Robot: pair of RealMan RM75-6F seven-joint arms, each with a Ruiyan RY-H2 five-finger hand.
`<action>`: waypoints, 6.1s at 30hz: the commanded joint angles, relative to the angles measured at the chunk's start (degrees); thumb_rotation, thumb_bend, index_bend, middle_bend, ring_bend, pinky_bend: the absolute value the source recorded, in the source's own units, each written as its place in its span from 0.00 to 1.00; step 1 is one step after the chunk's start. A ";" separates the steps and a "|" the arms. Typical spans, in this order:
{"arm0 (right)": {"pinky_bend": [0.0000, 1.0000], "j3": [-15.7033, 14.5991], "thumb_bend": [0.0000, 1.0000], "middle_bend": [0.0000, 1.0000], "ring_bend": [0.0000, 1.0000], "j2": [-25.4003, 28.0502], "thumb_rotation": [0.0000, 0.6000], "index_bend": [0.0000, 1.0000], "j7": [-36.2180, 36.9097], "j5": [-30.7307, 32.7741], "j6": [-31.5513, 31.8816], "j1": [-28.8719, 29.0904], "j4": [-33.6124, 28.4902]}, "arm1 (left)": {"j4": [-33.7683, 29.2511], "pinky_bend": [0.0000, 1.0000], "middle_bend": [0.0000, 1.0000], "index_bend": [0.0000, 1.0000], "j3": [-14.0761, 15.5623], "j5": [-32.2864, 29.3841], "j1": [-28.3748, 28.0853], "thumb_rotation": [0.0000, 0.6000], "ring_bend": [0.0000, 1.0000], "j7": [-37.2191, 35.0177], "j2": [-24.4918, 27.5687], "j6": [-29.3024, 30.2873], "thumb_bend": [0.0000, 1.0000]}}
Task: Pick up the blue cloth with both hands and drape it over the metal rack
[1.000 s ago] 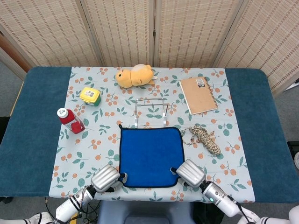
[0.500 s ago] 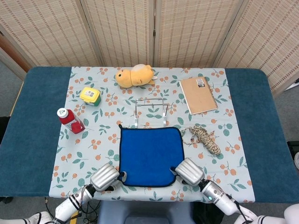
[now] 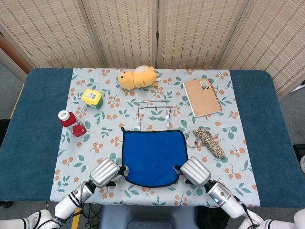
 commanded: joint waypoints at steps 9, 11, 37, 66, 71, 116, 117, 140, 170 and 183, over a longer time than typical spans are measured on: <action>0.96 5.05 0.55 0.98 0.95 4.80 1.00 0.71 -1.09 1.80 3.31 0.77 -5.87 | -3.50 1.00 1.00 0.58 -8.64 -3.71 -6.41 1.00 0.96 -3.28 3.96 -2.71 0.58; 0.96 6.11 0.55 0.98 0.95 5.82 1.00 0.71 -1.46 2.30 3.58 1.08 -6.94 | -3.75 1.00 1.00 0.58 -10.24 -4.78 -7.66 1.00 0.96 -3.44 4.39 -3.60 0.58; 0.96 18.98 0.55 0.98 0.95 12.40 1.00 0.71 -6.03 14.28 2.10 6.01 -13.65 | -3.50 1.00 1.00 0.59 -26.44 -26.20 -18.34 1.00 0.96 0.58 9.13 -11.30 0.58; 0.96 27.28 0.55 0.98 0.95 6.20 1.00 0.71 -8.65 30.04 -6.78 17.78 0.76 | 14.63 1.00 1.00 0.59 -30.13 -46.03 -30.65 1.00 0.96 12.08 3.26 -16.73 0.58; 0.96 27.80 0.55 0.98 0.95 4.54 1.00 0.71 -9.02 31.55 -7.92 19.91 3.72 | 17.79 1.00 1.00 0.59 -29.79 -47.40 -31.75 1.00 0.96 12.76 2.43 -17.51 0.58; 0.96 29.39 0.07 0.96 0.95 -8.82 1.00 0.16 -17.16 45.23 -19.00 33.81 27.25 | 37.47 0.91 0.44 0.26 -26.27 -62.48 -38.78 1.00 0.44 28.05 -5.82 -25.61 0.32; 0.96 29.48 0.03 0.95 0.95 -8.85 1.00 0.10 -17.42 45.61 -18.89 33.86 27.22 | 37.36 0.88 0.39 0.23 -26.41 -63.23 -38.84 1.00 0.40 28.49 -5.84 -25.46 0.31; 0.93 23.20 0.24 0.74 0.73 9.40 1.00 0.42 -15.07 40.68 -11.15 21.33 3.08 | 16.80 0.35 0.13 0.20 -24.33 -58.45 -26.69 1.00 0.16 22.05 7.18 -16.07 0.26; 0.83 4.12 0.27 0.68 0.64 32.88 1.00 0.45 10.57 17.33 15.81 -13.79 -14.88 | -8.69 0.34 0.18 0.25 -9.57 -32.52 9.19 1.00 0.19 8.27 25.90 16.02 0.26; 0.83 2.79 0.27 0.68 0.64 32.49 1.00 0.45 12.13 15.99 18.68 -19.81 -14.42 | -15.26 0.34 0.18 0.26 -5.67 -25.85 18.29 1.00 0.19 13.21 26.74 24.98 0.26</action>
